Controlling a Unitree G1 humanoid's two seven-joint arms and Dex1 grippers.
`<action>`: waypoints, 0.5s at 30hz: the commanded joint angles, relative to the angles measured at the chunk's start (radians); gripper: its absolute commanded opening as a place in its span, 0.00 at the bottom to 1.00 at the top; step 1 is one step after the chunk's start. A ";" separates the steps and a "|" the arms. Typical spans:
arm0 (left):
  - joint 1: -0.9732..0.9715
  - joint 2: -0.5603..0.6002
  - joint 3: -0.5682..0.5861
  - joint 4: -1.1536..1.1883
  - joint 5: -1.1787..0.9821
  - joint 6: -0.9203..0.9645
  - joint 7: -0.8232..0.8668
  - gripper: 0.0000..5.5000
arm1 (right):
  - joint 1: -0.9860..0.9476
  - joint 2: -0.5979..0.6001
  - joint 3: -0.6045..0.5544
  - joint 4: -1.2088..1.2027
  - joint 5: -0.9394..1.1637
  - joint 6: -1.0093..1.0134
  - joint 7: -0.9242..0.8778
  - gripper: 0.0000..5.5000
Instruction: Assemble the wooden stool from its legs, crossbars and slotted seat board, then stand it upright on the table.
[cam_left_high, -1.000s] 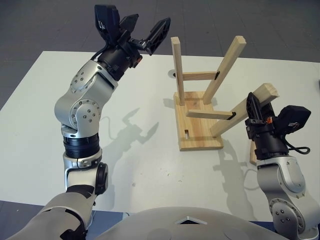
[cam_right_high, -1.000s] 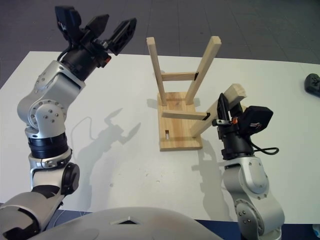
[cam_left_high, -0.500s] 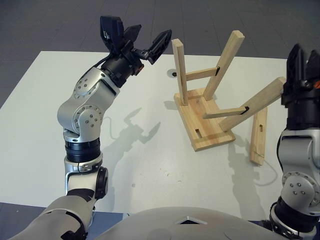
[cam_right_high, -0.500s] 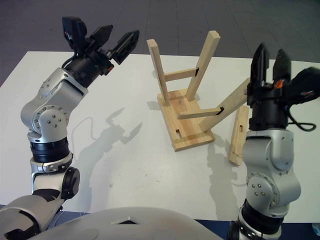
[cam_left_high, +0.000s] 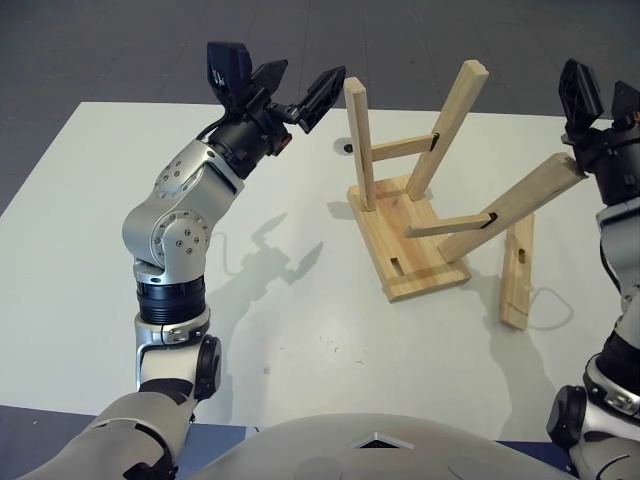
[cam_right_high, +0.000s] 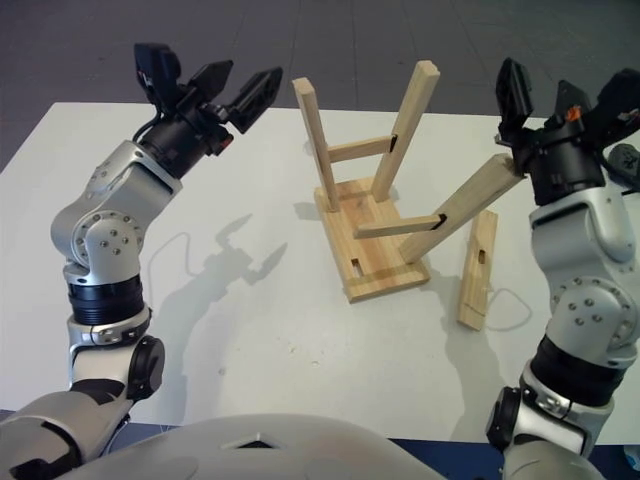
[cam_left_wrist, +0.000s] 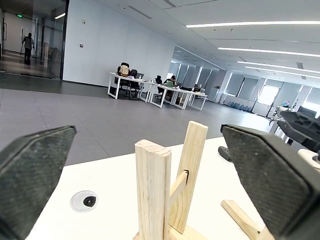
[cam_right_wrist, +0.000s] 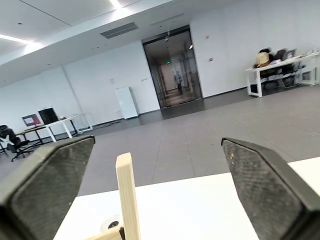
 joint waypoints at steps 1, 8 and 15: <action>0.011 -0.006 0.001 -0.001 0.012 -0.008 0.004 0.98 | -0.042 -0.046 -0.019 0.015 0.033 0.054 0.013 0.72; 0.023 -0.017 -0.005 -0.003 0.030 -0.020 0.013 0.98 | -0.016 -0.056 0.017 0.007 0.005 0.103 0.045 0.51; 0.030 -0.018 -0.012 -0.010 0.042 -0.021 0.011 0.98 | 0.001 -0.035 0.023 -0.012 -0.012 0.110 0.052 0.29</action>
